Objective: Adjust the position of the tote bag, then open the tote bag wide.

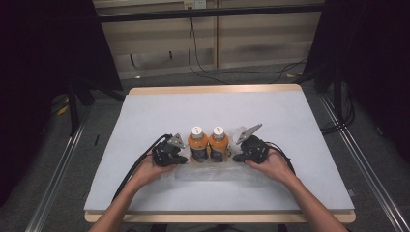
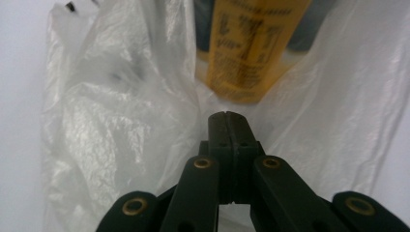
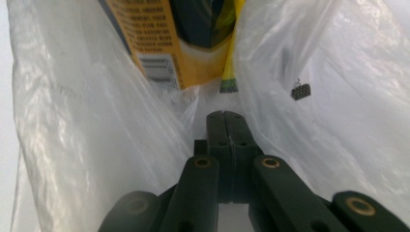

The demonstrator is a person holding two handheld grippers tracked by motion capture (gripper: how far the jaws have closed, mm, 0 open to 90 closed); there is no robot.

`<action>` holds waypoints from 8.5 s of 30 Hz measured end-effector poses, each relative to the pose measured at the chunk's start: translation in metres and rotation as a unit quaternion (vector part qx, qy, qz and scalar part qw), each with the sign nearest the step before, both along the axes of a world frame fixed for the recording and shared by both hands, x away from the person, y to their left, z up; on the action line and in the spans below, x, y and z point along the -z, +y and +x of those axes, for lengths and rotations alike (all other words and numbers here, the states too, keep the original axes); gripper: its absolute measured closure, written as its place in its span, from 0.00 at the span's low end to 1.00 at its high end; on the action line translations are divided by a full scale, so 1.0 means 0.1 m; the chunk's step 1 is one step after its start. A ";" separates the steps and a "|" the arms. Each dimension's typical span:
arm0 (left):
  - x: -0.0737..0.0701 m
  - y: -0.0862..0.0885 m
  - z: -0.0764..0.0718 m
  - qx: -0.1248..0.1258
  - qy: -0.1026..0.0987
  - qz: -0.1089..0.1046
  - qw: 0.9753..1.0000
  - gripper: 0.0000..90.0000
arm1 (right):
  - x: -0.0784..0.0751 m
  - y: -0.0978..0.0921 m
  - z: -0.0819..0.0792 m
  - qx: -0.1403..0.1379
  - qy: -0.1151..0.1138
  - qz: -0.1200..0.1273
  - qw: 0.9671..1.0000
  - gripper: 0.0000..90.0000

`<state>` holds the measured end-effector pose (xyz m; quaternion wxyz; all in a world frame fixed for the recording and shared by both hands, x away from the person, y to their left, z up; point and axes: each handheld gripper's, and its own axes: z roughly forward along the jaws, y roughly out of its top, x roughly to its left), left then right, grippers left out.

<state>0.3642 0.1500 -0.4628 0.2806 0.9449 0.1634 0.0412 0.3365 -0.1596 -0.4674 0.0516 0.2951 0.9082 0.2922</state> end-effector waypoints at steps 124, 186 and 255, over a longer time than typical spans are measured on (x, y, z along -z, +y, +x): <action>-0.18 -0.43 -0.37 0.026 -0.003 -0.165 0.986 1.00 | -0.46 0.02 0.44 -0.033 -0.030 0.121 0.992 1.00; 0.13 -0.21 -0.78 0.082 0.034 -0.099 0.991 1.00 | 0.16 0.34 1.16 0.086 0.008 0.092 0.992 1.00; -0.02 -0.09 -0.64 0.052 0.038 -0.166 0.984 1.00 | -0.11 0.40 1.23 0.085 -0.045 0.109 0.989 1.00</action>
